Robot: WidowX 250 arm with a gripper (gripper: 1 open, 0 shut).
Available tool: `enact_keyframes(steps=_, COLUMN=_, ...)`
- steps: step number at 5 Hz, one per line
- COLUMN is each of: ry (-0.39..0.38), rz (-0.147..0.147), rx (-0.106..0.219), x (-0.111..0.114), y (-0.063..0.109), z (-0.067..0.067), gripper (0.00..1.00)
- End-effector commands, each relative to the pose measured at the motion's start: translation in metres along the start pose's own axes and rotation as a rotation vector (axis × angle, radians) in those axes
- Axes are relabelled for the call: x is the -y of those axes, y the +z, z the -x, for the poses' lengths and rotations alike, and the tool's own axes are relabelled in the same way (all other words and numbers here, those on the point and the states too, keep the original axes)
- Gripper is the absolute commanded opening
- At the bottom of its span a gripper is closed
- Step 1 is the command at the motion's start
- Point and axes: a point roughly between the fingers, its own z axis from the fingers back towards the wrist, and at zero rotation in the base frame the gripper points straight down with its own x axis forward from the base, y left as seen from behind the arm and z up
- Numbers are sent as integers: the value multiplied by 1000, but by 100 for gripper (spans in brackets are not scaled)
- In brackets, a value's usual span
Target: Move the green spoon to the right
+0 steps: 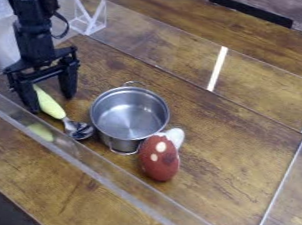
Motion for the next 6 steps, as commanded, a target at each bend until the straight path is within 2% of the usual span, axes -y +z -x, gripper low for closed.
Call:
enact_keyframes(steps=1, ry=-2, rz=41, rx=34, x=15, y=17, z=2, gripper=100)
enact_keyframes(steps=4, ry=37, rz=23, rx=34, x=29, y=17, z=3, gripper=100)
enact_keyframes(steps=5, ry=35, rz=24, rx=39, x=30, y=17, z=4, gripper=0)
enact_keyframes(steps=6, ry=10, rz=26, rx=31, x=34, y=26, z=7, gripper=0)
